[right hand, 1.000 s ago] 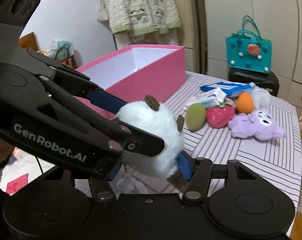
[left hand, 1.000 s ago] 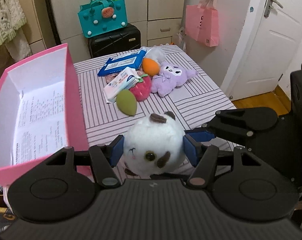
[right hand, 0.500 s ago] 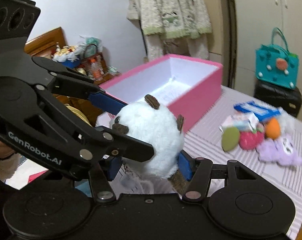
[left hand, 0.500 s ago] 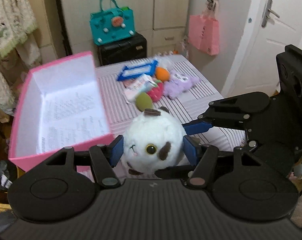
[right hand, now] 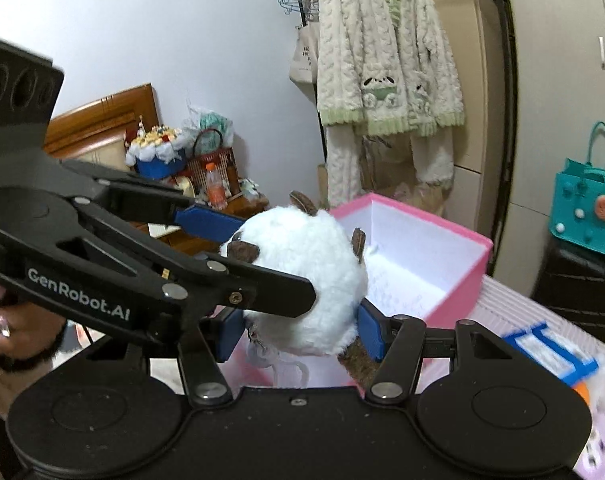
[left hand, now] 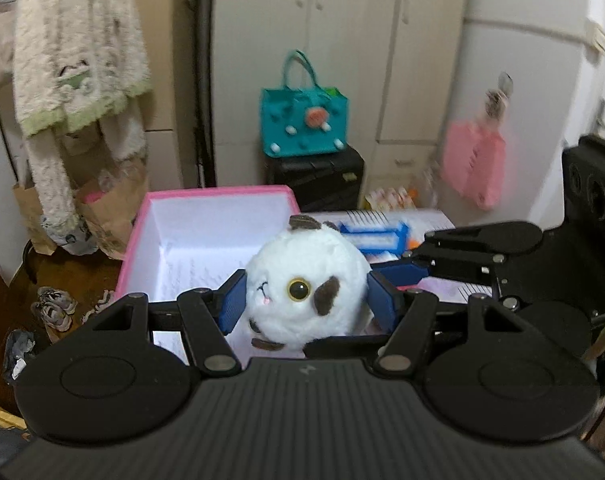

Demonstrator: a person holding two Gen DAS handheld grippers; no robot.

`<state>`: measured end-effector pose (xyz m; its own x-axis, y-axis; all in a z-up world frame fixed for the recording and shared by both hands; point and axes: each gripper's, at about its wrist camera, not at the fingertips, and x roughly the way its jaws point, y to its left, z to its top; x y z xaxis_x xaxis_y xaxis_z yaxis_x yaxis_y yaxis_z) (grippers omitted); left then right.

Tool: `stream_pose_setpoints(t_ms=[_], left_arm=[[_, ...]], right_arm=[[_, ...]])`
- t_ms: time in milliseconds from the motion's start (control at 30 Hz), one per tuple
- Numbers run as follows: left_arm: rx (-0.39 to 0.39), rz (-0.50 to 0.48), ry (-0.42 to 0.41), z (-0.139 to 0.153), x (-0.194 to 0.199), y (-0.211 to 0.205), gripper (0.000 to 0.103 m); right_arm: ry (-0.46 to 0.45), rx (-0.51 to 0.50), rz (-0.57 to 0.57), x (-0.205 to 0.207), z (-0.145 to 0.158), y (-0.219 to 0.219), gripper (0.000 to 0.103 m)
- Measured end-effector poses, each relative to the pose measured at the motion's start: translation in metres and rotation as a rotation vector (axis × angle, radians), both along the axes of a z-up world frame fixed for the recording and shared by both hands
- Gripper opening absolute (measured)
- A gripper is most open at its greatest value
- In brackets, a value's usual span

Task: Organize soft objects
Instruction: 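Lift the white plush with the left gripper and carry it over the pink box, then lower the white plush into the box and open the left gripper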

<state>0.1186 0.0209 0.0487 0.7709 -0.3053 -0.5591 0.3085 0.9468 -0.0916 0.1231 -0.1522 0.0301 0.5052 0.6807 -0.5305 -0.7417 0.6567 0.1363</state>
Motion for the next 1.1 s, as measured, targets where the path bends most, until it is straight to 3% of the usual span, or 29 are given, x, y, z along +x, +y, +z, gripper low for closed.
stream_pose_setpoints(t_ms=[133,233,600,833,1100], left_arm=[[-0.02,0.038,-0.024,0.001,0.033,0.015,0.063],[-0.054,0.064,0.007,-0.003,0.065,0.024,0.063],[-0.111,0.1,0.243,-0.058,0.175,0.036,0.063],[-0.122,0.163,0.333,-0.088,0.205,0.044,0.063],[-0.135,0.192,0.412,-0.104,0.22,0.05,0.062]], right_arm=[[-0.03,-0.007,0.015,0.032,0.004,0.016,0.064],[-0.03,-0.038,0.02,0.059,0.004,0.028,0.064],[-0.023,-0.305,0.057,0.141,-0.036,0.06,0.064],[0.011,-0.404,0.108,0.175,-0.063,0.078,0.064],[0.03,-0.47,0.19,0.179,-0.077,0.087,0.064]])
